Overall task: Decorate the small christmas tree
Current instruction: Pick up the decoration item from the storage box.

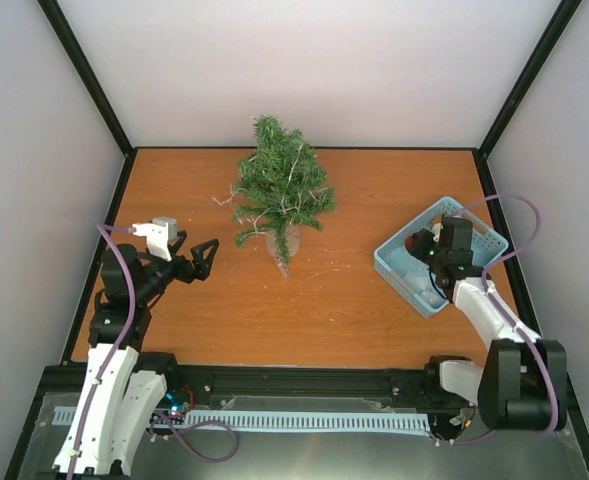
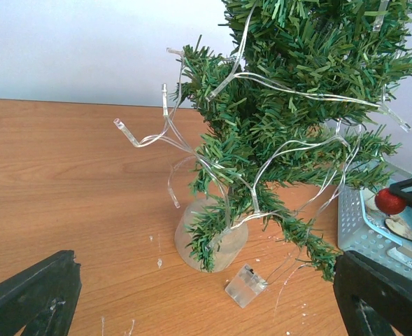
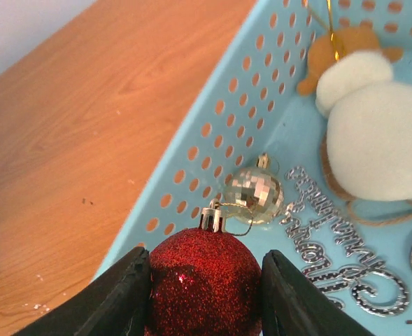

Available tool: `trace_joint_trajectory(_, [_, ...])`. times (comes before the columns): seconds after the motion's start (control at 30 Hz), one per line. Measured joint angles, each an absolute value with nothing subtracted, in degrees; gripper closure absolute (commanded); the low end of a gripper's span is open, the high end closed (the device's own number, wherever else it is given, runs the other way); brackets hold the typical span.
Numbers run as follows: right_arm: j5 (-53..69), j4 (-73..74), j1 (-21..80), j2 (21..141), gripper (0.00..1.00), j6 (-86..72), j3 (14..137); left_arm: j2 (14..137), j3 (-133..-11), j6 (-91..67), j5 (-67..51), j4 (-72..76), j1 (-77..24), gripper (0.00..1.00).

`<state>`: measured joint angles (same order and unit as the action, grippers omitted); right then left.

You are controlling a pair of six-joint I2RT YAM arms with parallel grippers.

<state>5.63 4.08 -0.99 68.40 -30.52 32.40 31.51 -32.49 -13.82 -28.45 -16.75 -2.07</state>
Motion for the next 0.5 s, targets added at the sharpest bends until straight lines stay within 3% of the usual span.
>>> trace_joint_trajectory(0.5, [6.68, 11.86, 1.89, 49.39, 0.56, -14.02, 40.01, 32.45, -32.47, -13.82, -29.21, -16.73, -2.07, 0.00])
